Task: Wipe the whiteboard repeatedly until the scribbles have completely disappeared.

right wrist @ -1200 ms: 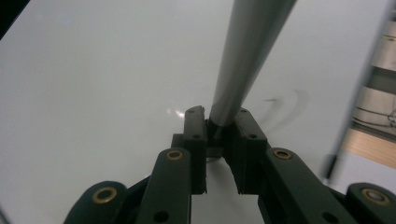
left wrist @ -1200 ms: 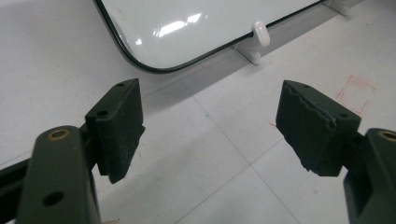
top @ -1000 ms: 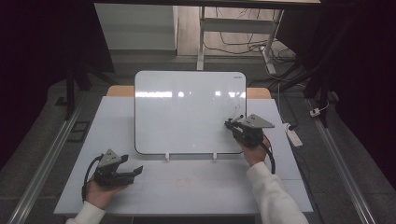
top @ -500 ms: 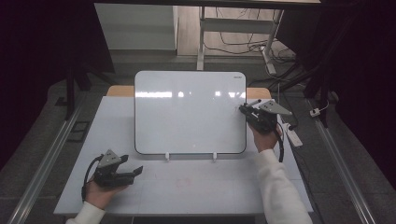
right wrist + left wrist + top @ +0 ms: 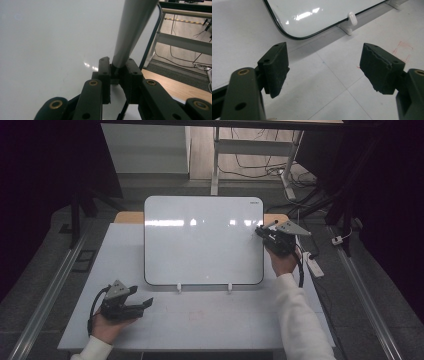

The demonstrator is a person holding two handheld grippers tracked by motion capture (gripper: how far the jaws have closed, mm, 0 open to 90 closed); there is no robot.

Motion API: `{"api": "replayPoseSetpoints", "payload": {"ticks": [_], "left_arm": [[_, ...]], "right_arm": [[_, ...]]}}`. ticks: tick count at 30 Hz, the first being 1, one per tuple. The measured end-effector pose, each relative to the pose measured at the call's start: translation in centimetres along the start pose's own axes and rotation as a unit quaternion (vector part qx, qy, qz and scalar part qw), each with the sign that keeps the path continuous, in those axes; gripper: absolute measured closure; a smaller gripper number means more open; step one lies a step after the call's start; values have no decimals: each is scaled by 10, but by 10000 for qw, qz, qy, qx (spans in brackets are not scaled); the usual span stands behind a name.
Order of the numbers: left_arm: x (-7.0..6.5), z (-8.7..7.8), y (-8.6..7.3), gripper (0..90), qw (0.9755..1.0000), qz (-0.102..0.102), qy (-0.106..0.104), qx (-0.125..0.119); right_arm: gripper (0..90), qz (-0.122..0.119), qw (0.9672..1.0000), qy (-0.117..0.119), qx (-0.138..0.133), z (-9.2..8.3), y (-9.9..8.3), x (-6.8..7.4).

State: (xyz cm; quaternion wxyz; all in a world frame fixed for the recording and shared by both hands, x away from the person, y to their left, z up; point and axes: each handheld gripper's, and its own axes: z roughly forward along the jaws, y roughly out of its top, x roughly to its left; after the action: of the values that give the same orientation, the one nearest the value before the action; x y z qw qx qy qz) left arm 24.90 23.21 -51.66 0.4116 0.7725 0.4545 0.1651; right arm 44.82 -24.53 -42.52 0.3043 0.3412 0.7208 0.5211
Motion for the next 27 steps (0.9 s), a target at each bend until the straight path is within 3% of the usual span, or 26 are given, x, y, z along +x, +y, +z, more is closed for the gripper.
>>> {"api": "replayPoseSetpoints", "payload": {"ticks": [2, 6, 8, 12, 14, 15, 17, 21, 23, 27], "left_arm": [[1, 0, 0, 238, 10000, -2, -12, 1], [1, 1, 0, 239, 10000, -5, -23, 4], [0, 1, 0, 239, 10000, 5, -15, 15], [-2, 1, 1, 239, 10000, 13, -7, -8], [-1, 1, 1, 239, 10000, 10, -7, -6], [-1, 1, 1, 239, 10000, 1, -18, -5], [1, 1, 1, 238, 10000, -4, -17, -1], [1, 1, 0, 239, 10000, -18, -26, -1], [1, 2, 1, 239, 10000, -1, -19, 4], [0, 1, 1, 239, 10000, -1, 4, -6]], "right_arm": [[778, 65, 9998, 176, 68, -3, -5, 5], [778, -308, 9979, 510, 269, -7, -21, 25], [778, -319, 9981, 467, 235, -6, -19, 22], [778, -128, 9999, 103, 7, 3, -1, 3], [778, 25, 9999, 91, -54, 5, 3, -2], [778, -14, 10000, 72, -48, 5, 2, -1], [778, -74, 9995, 292, 43, 3, -4, 7], [778, -459, 9957, 734, 338, -6, -26, 33], [778, -547, 9952, 736, 338, -7, -27, 34], [778, -366, 9986, 354, 124, 1, -9, 18]]}}
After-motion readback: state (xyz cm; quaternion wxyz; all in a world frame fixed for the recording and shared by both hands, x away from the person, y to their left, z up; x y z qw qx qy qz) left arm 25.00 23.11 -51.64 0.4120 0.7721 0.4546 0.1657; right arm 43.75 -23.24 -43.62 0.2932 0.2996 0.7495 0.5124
